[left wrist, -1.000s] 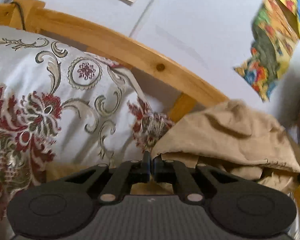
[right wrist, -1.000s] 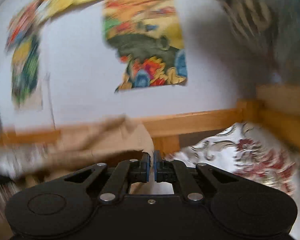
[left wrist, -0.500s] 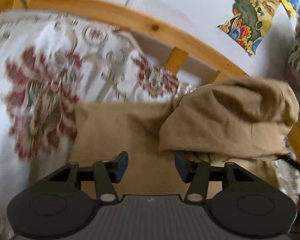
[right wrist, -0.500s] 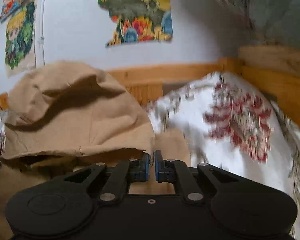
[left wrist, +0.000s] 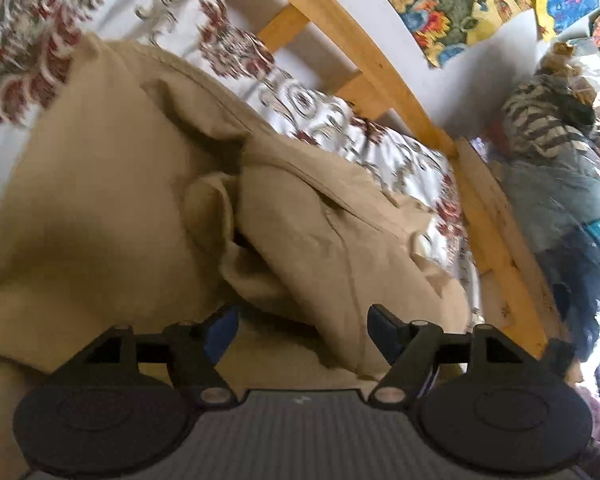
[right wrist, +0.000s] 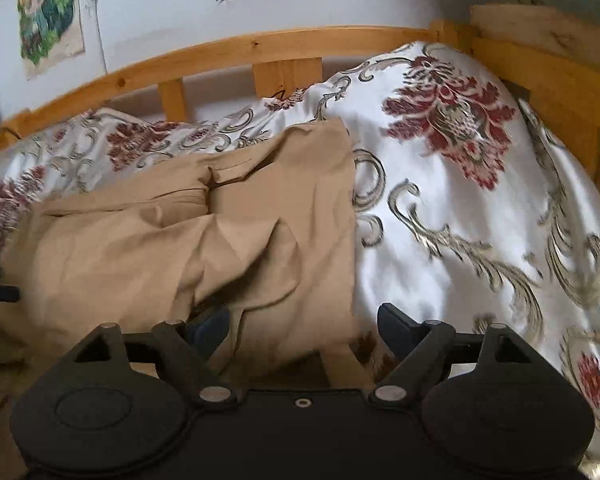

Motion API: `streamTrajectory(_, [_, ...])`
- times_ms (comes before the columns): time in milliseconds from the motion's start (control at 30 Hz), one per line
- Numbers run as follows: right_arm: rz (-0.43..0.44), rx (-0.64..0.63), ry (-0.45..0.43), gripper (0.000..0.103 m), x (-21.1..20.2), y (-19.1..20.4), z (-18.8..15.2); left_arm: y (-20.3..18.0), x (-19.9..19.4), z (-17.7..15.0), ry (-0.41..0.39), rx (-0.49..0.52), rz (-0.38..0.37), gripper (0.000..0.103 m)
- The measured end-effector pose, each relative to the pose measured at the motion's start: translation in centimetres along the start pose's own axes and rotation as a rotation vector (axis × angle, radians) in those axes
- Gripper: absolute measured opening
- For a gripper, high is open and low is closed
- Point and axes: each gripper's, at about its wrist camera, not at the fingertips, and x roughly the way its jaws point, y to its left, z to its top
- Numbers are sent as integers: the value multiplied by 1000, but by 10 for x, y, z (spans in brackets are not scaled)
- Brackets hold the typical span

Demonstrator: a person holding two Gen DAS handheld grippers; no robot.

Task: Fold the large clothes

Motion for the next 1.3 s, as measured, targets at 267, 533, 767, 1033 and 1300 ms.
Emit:
streamTrajectory(267, [311, 539, -15, 79, 28, -46, 17, 25, 1, 34, -121, -173, 188, 61])
streamTrajectory(533, [286, 511, 147, 67, 76, -18, 35, 24, 30, 55, -23, -137, 212, 0])
streamTrajectory(767, [262, 381, 105, 11, 77, -4, 53, -17, -14, 44, -206, 85, 276, 0])
streamTrajectory(1033, [71, -40, 3, 5, 105, 51, 46, 1, -7, 28, -202, 113, 425, 0])
streamTrajectory(1300, [-26, -320, -204, 5, 88, 78, 60, -17, -4, 9, -208, 274, 435, 0])
